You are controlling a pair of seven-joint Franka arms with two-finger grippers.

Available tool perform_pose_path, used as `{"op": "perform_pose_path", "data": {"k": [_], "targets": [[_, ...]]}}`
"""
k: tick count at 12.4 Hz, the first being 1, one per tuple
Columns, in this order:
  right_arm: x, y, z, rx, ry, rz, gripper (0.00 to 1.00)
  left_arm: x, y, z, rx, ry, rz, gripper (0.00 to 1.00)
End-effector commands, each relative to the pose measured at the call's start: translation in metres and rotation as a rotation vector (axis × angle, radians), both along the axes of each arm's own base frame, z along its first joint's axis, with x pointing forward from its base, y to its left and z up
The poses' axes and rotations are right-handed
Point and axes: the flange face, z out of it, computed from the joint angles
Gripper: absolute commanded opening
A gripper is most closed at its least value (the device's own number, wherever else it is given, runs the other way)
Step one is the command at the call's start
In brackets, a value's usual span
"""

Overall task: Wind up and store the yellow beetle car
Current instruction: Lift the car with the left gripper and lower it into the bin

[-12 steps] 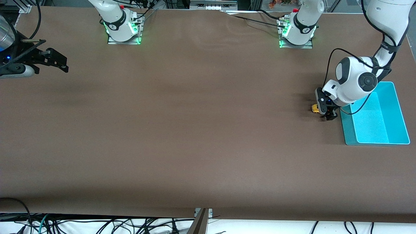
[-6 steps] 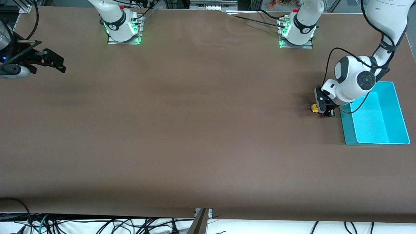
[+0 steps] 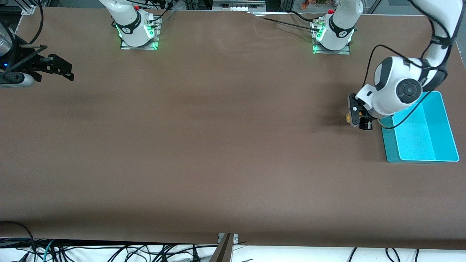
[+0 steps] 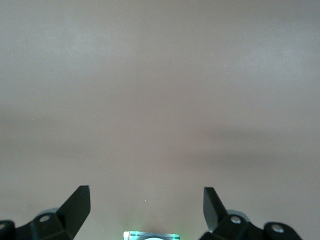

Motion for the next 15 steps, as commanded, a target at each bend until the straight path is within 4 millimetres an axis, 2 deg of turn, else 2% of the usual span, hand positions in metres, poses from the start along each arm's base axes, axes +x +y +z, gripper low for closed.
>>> {"op": "perform_pose_path", "data": {"k": [1,2,4,5,7,8,10,13,15], "targets": [[0.0,-0.001,0.005,0.0,0.011,-0.01,1.0,0.028,0.039,0.046,0.016,0.078,0.039,0.16],[0.0,-0.001,0.005,0.0,0.011,-0.01,1.0,0.024,0.074,0.05,0.019,0.108,0.096,0.16],[0.0,-0.001,0.006,0.0,0.008,-0.007,1.0,0.018,0.124,0.043,0.043,0.123,0.094,0.16],[0.0,-0.001,0.006,0.0,0.008,-0.008,1.0,0.02,0.153,0.046,0.073,0.118,0.092,0.16],[0.0,-0.001,0.006,0.0,0.008,-0.008,1.0,0.02,0.19,0.03,0.063,0.13,0.074,0.16],[0.0,-0.001,0.006,0.0,0.008,-0.01,1.0,0.018,0.213,0.008,0.061,0.139,0.073,0.16],[0.0,-0.001,0.006,0.0,0.008,-0.008,1.0,0.018,0.23,-0.035,0.068,0.141,0.045,0.16],[0.0,-0.001,0.006,0.0,0.008,-0.01,1.0,0.019,0.239,-0.064,0.078,0.126,0.007,0.24],[0.0,0.0,0.006,0.0,0.008,-0.008,1.0,0.016,0.249,-0.091,0.052,0.111,0.02,0.3]]}}
